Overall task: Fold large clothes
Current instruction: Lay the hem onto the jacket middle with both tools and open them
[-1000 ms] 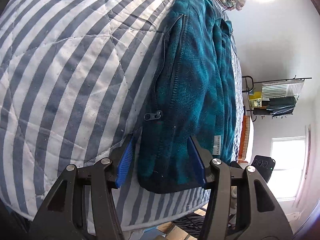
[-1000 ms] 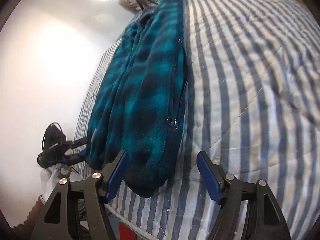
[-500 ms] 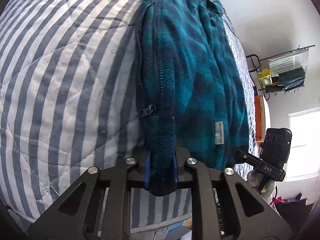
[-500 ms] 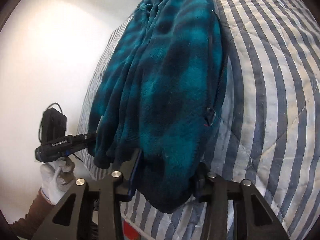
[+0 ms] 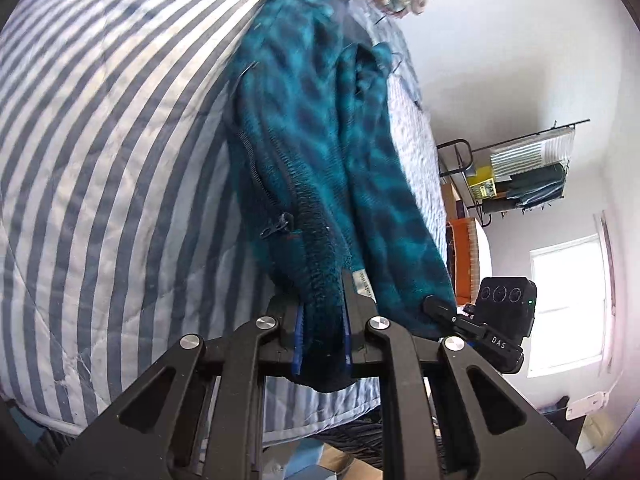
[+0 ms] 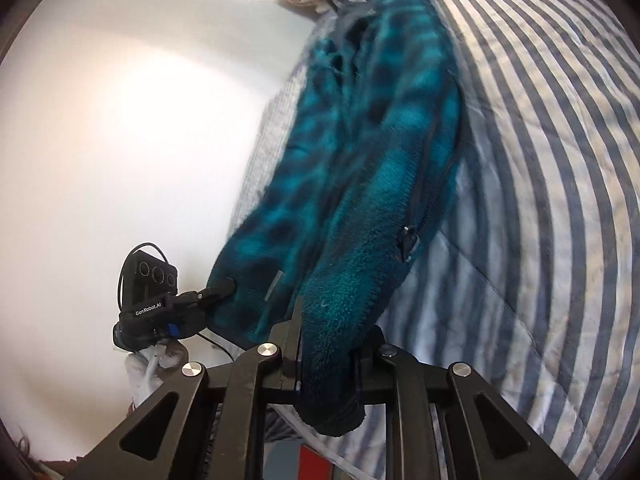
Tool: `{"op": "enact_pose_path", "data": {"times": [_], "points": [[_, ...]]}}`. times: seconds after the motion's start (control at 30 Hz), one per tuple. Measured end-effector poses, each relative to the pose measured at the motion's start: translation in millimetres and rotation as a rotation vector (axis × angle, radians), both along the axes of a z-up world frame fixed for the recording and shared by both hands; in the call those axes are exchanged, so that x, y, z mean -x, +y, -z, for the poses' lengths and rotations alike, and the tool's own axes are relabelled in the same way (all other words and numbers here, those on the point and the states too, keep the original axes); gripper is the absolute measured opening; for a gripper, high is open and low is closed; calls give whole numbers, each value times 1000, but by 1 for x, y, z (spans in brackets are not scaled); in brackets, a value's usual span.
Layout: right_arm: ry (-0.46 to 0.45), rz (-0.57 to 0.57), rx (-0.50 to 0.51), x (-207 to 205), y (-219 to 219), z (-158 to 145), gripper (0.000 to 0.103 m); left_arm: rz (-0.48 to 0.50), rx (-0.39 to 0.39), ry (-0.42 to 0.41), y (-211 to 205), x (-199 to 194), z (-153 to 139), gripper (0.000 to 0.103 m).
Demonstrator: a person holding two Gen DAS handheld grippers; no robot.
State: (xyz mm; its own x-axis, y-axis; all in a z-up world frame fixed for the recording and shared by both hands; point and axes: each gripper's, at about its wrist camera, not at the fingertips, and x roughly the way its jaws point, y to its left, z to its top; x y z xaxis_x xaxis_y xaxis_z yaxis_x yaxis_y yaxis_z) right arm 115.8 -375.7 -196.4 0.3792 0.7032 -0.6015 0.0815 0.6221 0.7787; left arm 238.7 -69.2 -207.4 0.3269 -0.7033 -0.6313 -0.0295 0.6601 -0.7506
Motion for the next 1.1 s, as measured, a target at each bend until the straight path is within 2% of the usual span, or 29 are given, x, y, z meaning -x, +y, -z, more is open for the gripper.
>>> {"op": "enact_pose_path", "data": {"times": [0.23,0.37,0.53,0.73,1.1], "points": [[-38,60,-34,-21,-9,-23,15,-15,-22,-18,-4,-34,-24,12],[-45,97,-4,-39,-18,-35,14,-6,-74,-41,-5,-58,-40,12],[-46,141,33,-68,-32,-44,14,-32,-95,-61,-1,-86,-50,12],[-32,169,74,-110,-39,-37,14,-76,-103,-46,-1,-125,-35,12],[52,190,119,-178,-43,13,14,-92,-168,-12,-11,-180,1,12]]}}
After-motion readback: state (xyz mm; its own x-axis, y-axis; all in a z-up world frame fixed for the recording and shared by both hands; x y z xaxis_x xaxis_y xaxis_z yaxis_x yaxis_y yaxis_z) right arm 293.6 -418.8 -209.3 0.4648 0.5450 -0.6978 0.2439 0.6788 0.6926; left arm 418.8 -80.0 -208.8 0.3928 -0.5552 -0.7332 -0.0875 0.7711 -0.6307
